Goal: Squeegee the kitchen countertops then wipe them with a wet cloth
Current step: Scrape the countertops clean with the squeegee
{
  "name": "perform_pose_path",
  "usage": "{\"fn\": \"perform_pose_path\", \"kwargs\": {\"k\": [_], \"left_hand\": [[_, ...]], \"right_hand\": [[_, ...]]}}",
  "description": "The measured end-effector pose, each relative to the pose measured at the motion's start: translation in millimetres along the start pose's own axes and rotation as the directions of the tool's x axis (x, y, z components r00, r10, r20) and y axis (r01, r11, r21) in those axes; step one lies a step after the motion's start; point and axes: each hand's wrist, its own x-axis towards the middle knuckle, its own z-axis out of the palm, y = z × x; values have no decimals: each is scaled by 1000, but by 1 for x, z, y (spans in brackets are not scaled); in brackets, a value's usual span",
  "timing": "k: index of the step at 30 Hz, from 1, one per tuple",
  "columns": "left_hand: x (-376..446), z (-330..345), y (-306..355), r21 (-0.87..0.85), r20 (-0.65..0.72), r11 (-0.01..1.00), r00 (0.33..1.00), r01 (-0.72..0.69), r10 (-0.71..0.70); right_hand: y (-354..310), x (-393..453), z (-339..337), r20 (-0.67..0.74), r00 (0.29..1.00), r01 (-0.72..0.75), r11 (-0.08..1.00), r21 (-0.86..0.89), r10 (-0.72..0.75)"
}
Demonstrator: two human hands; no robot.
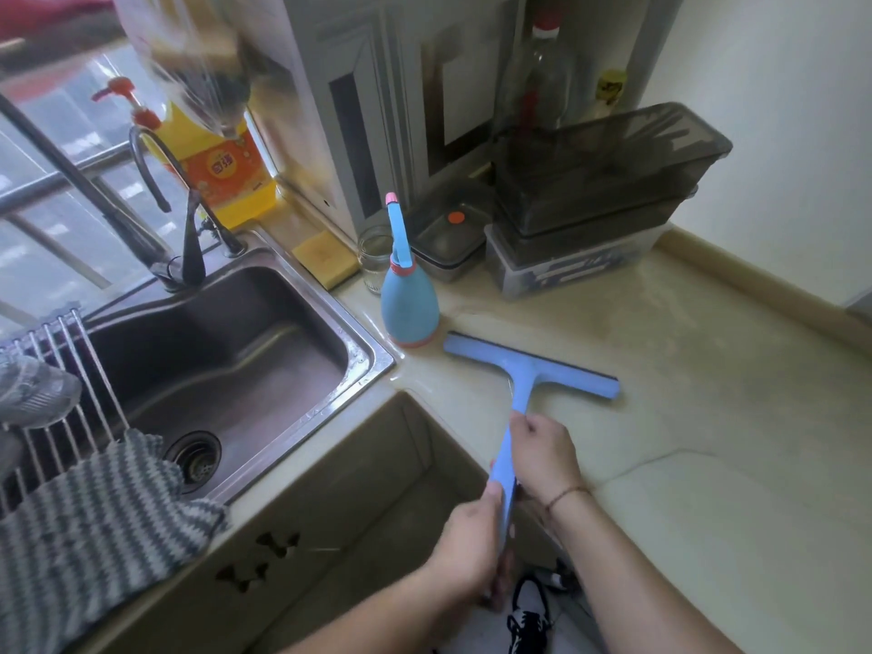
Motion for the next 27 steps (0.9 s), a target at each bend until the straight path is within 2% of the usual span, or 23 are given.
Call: {"fn": "perform_pose_path", "kwargs": {"k": [4, 10, 14, 17, 23, 27], "left_hand": [[-11, 10, -28, -3, -57, 1000, 998, 20, -20], [-7, 14, 13, -76, 42, 995, 997, -57, 61], [7, 0, 52, -140, 65, 990, 998, 31, -22], [12, 2, 59, -196, 60, 978, 996, 76, -66], [-3, 17, 1, -98, -41, 995, 999, -6, 1], [-21, -2, -38, -7, -52, 1000, 999, -3, 2]], "right_hand": [[21, -22, 1, -17, 999, 35, 999, -34, -36], [-12, -3, -16, -60, 990, 126, 992, -4, -126], [-42, 31, -12, -40, 990, 140, 989, 38, -138], [-38, 45, -4, -13, 995, 103, 995, 17, -102], [-2, 4, 4, -84, 992, 83, 991, -108, -92], [23, -42, 16, -121, 991, 50, 995, -86, -61]]}}
